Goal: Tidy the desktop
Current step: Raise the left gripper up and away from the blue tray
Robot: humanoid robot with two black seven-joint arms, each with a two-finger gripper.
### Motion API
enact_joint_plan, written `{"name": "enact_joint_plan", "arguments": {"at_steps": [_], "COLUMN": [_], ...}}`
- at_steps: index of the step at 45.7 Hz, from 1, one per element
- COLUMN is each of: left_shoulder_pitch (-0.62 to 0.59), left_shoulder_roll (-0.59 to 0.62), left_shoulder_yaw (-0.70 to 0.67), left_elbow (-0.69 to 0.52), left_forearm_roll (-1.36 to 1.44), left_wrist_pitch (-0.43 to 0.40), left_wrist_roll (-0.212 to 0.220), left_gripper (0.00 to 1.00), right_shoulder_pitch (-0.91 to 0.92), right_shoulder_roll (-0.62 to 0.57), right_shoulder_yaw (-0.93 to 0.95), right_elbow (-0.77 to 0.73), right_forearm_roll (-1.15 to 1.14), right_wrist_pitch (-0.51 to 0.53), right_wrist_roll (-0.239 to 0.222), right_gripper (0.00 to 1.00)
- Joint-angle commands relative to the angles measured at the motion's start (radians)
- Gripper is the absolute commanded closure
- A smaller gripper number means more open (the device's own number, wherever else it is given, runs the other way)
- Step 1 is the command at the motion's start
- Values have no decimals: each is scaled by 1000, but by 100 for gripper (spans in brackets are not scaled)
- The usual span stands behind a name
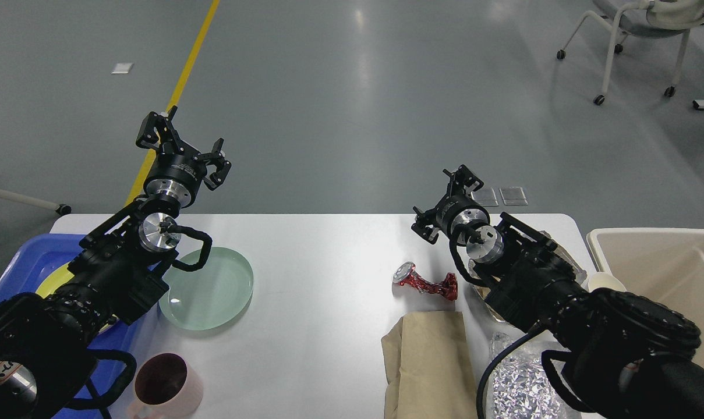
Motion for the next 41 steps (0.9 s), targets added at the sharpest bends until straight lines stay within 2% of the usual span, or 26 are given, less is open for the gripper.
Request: {"name": "enact_joint_plan", "arguments": {"at_steps": [1, 28, 41], "left_shoulder_pitch": [2, -5, -74], "left_shoulder_roll": [25, 54, 72], "left_shoulder_yaw": [-5, 11, 175], "left_elbow": [0, -2, 1], "left_forearm_roll": [1, 1, -9], "left_wrist_pitch": [0, -5, 0], "left_wrist_roll": [3, 4, 2], "left_gripper": [0, 0, 0], "right_shoulder_pitch": [0, 0, 0], "right_shoulder_roll": [0, 0, 0], "right_shoulder_yaw": [0, 0, 0], "right_elbow": [0, 1, 0], "right_forearm_roll": [0, 0, 0], "right_wrist_pitch": [0, 0, 0], "right_wrist_roll": [0, 0, 0], "right_gripper": [0, 0, 0]}}
